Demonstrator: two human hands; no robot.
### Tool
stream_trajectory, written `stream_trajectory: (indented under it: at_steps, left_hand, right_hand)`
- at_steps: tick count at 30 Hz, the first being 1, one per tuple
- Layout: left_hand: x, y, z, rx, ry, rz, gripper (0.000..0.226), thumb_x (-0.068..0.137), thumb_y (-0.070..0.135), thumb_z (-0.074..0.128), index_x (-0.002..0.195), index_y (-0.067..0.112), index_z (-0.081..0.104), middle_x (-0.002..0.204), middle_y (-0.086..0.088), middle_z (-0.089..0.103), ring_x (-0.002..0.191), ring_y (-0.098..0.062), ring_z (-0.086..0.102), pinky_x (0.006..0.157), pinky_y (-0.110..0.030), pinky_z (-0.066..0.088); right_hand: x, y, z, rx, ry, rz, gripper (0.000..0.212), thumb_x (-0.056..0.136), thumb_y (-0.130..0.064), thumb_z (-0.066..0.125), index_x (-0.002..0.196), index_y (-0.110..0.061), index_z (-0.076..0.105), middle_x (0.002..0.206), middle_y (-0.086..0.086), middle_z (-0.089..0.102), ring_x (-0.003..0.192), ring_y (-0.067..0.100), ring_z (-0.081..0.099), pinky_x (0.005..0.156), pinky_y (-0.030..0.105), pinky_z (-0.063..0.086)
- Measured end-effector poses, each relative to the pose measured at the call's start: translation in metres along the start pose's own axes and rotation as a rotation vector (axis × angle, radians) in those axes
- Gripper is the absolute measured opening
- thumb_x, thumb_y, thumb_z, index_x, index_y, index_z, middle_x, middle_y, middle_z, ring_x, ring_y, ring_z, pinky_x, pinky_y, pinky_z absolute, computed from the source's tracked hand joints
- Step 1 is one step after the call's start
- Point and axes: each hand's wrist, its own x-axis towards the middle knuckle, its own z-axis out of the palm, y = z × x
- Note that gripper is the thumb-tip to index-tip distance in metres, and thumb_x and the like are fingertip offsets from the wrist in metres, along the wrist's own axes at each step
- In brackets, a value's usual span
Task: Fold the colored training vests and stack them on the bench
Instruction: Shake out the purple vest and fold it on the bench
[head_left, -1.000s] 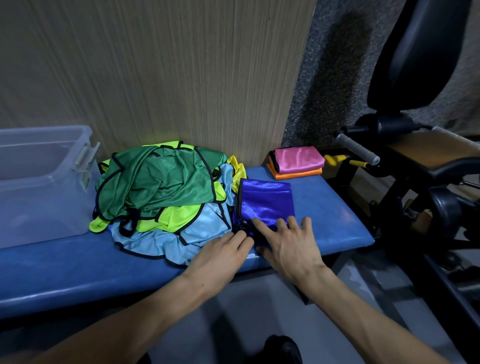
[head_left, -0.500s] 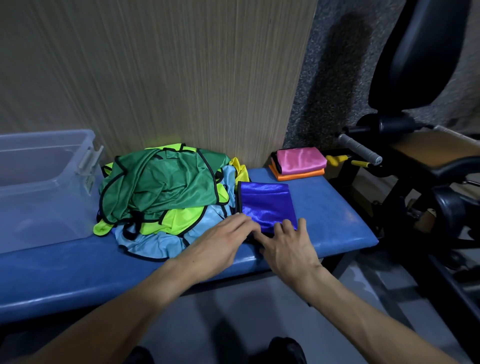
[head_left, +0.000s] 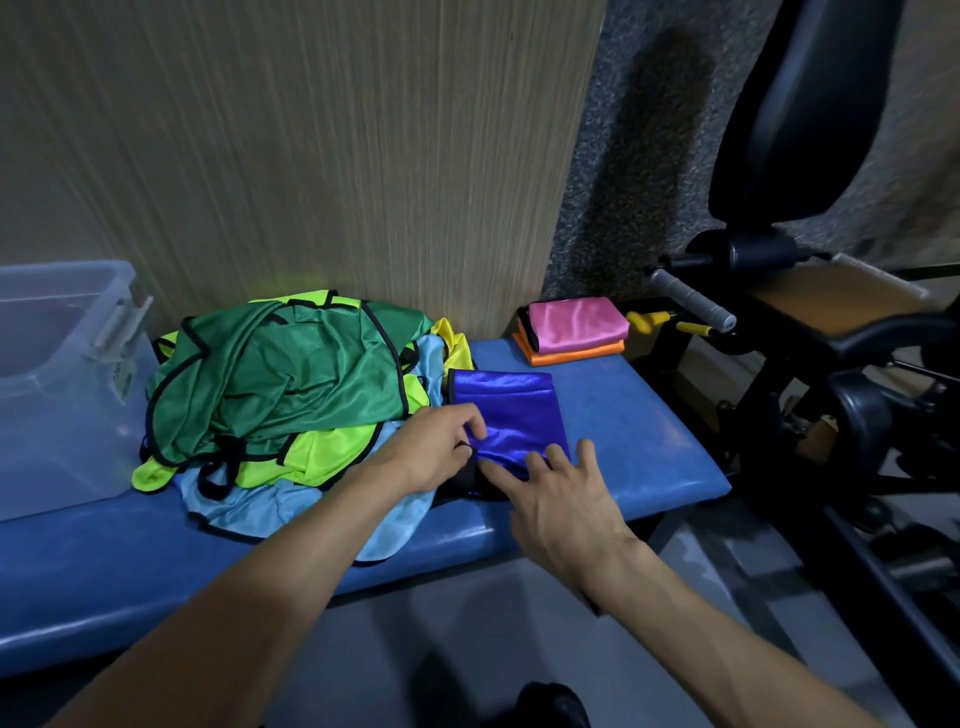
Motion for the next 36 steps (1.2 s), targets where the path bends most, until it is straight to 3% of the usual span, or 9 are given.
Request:
stream_trajectory:
  at_steps: [4, 9, 12, 15, 18, 21, 24, 29, 36]
  left_hand:
    - [0.002, -0.006, 0.006, 0.047, 0.05, 0.034, 0.018, 0.09, 0.015, 0.07, 0.095, 0.028, 0.059, 0.094, 0.011, 0.055, 0.075, -0.001, 0.053, 0.076, -0.028, 0.048]
    - [-0.007, -0.015, 0.004, 0.017, 0.155, 0.136, 0.011, 0.089, 0.026, 0.076, 0.08, 0.027, 0.07, 0.09, 0.013, 0.059, 0.074, -0.001, 0.058, 0.072, -0.019, 0.048]
    - [-0.013, -0.023, -0.004, -0.018, 0.061, 0.186, 0.018, 0.096, 0.038, 0.067, 0.093, 0.023, 0.075, 0.102, 0.013, 0.065, 0.091, -0.001, 0.062, 0.082, -0.024, 0.051]
    - [-0.022, -0.034, -0.017, -0.07, -0.187, 0.152, 0.039, 0.092, 0.05, 0.068, 0.125, 0.029, 0.067, 0.134, 0.022, 0.051, 0.122, 0.007, 0.05, 0.101, -0.018, 0.044]
    - [-0.027, -0.039, -0.016, 0.018, -0.211, 0.168, 0.05, 0.091, 0.043, 0.072, 0.138, 0.031, 0.057, 0.143, 0.025, 0.043, 0.132, 0.007, 0.039, 0.109, -0.017, 0.034]
    - [-0.028, -0.031, -0.009, 0.03, -0.09, 0.193, 0.039, 0.093, 0.03, 0.071, 0.131, 0.024, 0.06, 0.134, 0.016, 0.051, 0.124, -0.002, 0.047, 0.108, -0.023, 0.038]
    - [-0.03, -0.023, -0.009, -0.072, -0.12, 0.176, 0.027, 0.098, 0.027, 0.066, 0.123, 0.018, 0.064, 0.122, 0.007, 0.06, 0.113, -0.009, 0.053, 0.1, -0.026, 0.043]
    - [-0.038, -0.013, -0.005, -0.201, -0.136, 0.079, 0.042, 0.103, 0.042, 0.052, 0.083, 0.005, 0.051, 0.083, -0.003, 0.049, 0.08, -0.018, 0.048, 0.082, -0.043, 0.043]
    - [-0.031, 0.007, 0.014, -0.097, 0.043, -0.183, 0.046, 0.107, 0.05, 0.028, 0.073, 0.019, 0.036, 0.072, 0.001, 0.046, 0.069, -0.02, 0.046, 0.072, -0.043, 0.042]
  right_hand:
    - [-0.004, 0.023, 0.003, 0.063, -0.014, -0.012, 0.075, 0.05, -0.023, 0.079, 0.123, -0.028, 0.059, 0.088, -0.001, 0.063, 0.079, 0.028, 0.062, 0.087, 0.053, 0.037]
    - [-0.003, 0.059, 0.008, 0.18, -0.062, -0.144, 0.068, 0.071, -0.035, 0.079, 0.133, -0.028, 0.053, 0.105, -0.008, 0.065, 0.102, 0.02, 0.06, 0.091, 0.043, 0.028]
    - [-0.001, 0.075, 0.011, 0.305, -0.055, -0.173, 0.06, 0.081, -0.037, 0.072, 0.136, -0.032, 0.051, 0.114, -0.013, 0.064, 0.112, 0.012, 0.056, 0.094, 0.036, 0.024]
    - [0.001, 0.078, 0.019, 0.399, -0.011, -0.156, 0.051, 0.082, -0.032, 0.067, 0.131, -0.031, 0.055, 0.111, -0.013, 0.065, 0.111, 0.01, 0.055, 0.093, 0.03, 0.021]
    - [0.008, 0.073, 0.024, 0.508, -0.004, -0.045, 0.043, 0.082, -0.035, 0.056, 0.125, -0.028, 0.056, 0.106, -0.008, 0.067, 0.107, 0.014, 0.057, 0.095, 0.029, 0.023]
    - [0.01, 0.074, 0.021, 0.795, -0.067, 0.109, 0.033, 0.086, -0.037, 0.053, 0.118, -0.03, 0.053, 0.097, -0.01, 0.069, 0.084, 0.01, 0.057, 0.089, 0.031, 0.037]
    - [0.006, 0.082, 0.018, 1.064, -0.13, 0.224, 0.016, 0.095, -0.026, 0.061, 0.109, -0.031, 0.054, 0.084, 0.008, 0.069, 0.06, 0.007, 0.045, 0.066, 0.029, 0.042]
    - [0.0, 0.085, 0.015, 1.224, -0.174, 0.352, 0.005, 0.1, -0.014, 0.059, 0.101, -0.019, 0.061, 0.08, -0.001, 0.061, 0.068, 0.007, 0.048, 0.07, 0.026, 0.04]
    - [0.013, 0.079, 0.019, 1.169, -0.122, 0.486, 0.016, 0.104, -0.031, 0.054, 0.103, -0.018, 0.063, 0.082, 0.0, 0.063, 0.076, 0.012, 0.055, 0.077, 0.029, 0.046]
